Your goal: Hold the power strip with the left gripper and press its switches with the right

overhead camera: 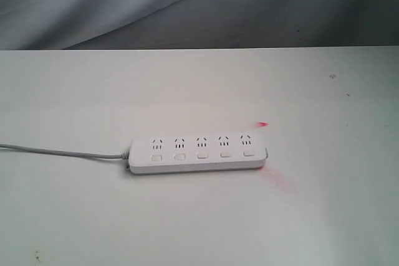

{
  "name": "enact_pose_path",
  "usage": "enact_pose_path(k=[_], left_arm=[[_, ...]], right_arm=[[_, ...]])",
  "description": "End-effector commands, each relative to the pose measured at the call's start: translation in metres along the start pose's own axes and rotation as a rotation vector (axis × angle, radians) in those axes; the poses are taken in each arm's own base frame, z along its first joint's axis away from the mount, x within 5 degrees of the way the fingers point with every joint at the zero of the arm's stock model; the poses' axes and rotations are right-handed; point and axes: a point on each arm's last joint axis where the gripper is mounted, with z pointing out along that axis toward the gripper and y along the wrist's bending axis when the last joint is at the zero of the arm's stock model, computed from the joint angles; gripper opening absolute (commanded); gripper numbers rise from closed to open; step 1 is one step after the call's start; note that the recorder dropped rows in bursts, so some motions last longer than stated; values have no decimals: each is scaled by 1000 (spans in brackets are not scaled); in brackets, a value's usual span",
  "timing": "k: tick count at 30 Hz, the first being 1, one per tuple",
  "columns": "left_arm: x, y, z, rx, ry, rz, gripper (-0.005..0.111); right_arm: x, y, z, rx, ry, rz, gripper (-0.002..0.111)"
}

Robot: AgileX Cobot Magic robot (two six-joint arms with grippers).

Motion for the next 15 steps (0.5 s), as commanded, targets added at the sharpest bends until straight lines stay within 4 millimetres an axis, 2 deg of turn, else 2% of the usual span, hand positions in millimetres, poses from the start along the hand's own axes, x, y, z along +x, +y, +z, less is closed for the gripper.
enact_pose_path(k=[1,3,5,11,15], left_arm=[[-10,-1,-1,19,-118,-156,0],[-14,0,-1,24,-164,-276,0],[-11,-1,-1,32,-130,-344,0],[-37,-8,-9,101,-95,-495,0],[-55,-16,-17,215,-67,-598,0]], right_arm=[[-7,-1,-1,-3,-92,190,0],[-11,1,-1,-14,-77,255,0],[-16,4,-3,-28,-44,268,0],[-45,18,-12,-119,17,407,0],[-60,31,-14,-211,118,488,0]])
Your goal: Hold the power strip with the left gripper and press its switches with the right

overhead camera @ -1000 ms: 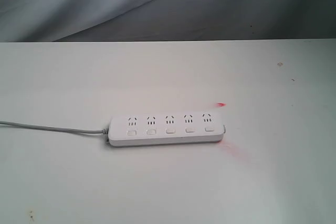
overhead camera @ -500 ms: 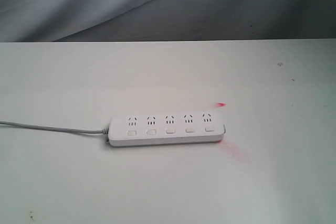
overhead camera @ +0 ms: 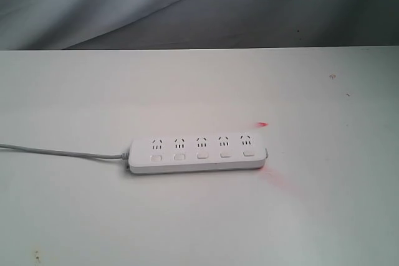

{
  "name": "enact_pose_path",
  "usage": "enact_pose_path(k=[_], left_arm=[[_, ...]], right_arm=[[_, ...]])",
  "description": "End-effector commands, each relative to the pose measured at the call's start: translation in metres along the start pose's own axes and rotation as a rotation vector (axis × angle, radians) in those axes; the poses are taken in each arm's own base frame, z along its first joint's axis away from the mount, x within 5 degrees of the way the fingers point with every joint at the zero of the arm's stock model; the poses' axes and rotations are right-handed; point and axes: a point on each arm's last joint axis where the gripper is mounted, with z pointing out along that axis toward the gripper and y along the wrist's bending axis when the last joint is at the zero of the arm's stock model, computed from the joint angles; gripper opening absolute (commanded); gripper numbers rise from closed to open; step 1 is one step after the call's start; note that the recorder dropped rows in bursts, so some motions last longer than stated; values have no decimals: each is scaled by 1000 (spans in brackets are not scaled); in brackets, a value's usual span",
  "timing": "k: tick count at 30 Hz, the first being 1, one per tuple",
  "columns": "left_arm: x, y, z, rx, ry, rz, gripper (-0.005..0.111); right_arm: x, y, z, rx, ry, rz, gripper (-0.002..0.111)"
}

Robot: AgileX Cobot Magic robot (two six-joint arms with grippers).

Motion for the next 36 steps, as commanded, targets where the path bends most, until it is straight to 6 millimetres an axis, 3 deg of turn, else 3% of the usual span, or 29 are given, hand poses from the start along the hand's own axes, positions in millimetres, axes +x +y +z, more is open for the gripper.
enact_pose_path(k=[1,6,10,15,21,26,31,36], left_arm=[[-10,-17,-6,113,75,-109,0],[-17,-30,-13,232,148,-27,0],[-21,-34,-17,260,180,30,0],[-12,-37,0,197,407,64,0],[-15,-48,48,152,646,240,0],[-19,-61,101,152,799,309,0],[2,-68,156,216,980,290,0],[32,-59,200,214,1094,277,0]], right_arm=[[-9,21,1,-87,131,33,0],[-22,44,9,-238,235,-140,0],[-28,53,25,-254,353,-171,0],[-25,57,58,-256,548,-245,0],[-18,54,102,-249,744,-285,0],[-5,42,142,-206,868,-292,0],[9,35,171,-178,937,-328,0],[37,35,198,-168,996,-409,0]])
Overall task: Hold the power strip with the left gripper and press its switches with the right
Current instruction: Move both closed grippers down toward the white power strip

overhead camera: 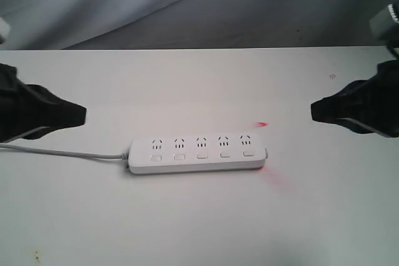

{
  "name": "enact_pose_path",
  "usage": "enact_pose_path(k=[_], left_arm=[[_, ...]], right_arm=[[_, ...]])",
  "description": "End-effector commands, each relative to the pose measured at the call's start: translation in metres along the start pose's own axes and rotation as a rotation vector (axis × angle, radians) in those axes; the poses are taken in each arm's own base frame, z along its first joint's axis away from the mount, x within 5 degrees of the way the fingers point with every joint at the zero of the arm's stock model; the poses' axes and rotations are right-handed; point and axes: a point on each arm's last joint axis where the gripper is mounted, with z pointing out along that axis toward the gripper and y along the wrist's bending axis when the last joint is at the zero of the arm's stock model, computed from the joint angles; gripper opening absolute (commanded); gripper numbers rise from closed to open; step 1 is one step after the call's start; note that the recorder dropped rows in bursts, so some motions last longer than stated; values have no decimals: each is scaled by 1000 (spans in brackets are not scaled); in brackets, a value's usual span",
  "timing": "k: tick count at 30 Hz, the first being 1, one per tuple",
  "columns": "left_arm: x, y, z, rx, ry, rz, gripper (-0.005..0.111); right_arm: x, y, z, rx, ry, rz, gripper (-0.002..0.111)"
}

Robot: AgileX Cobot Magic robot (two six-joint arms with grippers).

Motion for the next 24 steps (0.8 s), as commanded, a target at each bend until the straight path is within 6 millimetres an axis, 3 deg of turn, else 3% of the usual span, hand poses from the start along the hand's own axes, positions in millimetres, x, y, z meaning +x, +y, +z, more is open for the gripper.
enact_pose_path(k=[1,6,11,24], left_arm=[[-14,13,39,23,87,6,0],[-22,31,79,13,174,-25,0],[-30,42,105,12,212,-22,0],[-32,64,148,2,315,115,0]], right_arm=[[-9,-2,30,37,42,-65,0],[-19,-13,72,36,131,-28,0],[-30,-24,108,16,220,-25,0],[-48,-45,152,51,377,-36,0]])
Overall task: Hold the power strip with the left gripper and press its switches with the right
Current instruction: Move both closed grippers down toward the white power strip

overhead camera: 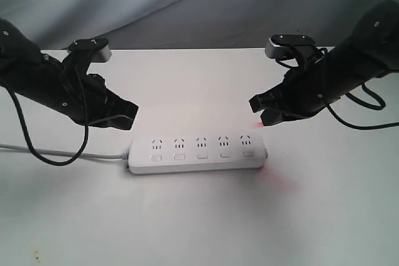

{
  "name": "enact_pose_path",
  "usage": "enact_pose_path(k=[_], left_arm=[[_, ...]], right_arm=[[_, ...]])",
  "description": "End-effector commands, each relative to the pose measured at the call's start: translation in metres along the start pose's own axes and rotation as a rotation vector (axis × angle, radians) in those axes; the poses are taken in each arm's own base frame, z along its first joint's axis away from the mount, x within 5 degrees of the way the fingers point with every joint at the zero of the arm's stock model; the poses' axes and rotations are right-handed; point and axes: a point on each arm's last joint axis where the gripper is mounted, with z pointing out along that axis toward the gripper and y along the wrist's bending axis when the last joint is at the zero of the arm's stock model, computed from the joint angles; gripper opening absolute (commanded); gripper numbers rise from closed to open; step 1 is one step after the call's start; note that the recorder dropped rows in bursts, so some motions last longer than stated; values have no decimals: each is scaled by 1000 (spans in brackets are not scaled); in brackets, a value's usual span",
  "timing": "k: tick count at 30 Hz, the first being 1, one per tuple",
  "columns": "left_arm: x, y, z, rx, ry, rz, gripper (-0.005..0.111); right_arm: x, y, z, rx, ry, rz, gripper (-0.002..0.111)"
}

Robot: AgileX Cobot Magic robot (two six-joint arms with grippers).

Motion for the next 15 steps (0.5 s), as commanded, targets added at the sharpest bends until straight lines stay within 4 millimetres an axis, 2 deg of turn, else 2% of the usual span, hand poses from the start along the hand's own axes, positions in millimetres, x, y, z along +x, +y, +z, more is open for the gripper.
enact_pose_path(k=[1,7,9,12,15], left_arm=[[-2,5,11,-10,44,97,0],[0,7,25,18,106,204,0],[1,3,28,19,121,321,0],[-1,-5,33,-7,105,394,0],[-1,-23,43,-98,125,537,0]], right_arm=[[-5,-2,8,-6,51,-5,0],[-3,4,26,-16,91,-19,0],[-2,4,29,-25,99,-8,0],[-2,4,29,-26,102,-7,0],[-2,4,29,-25,101,5,0]])
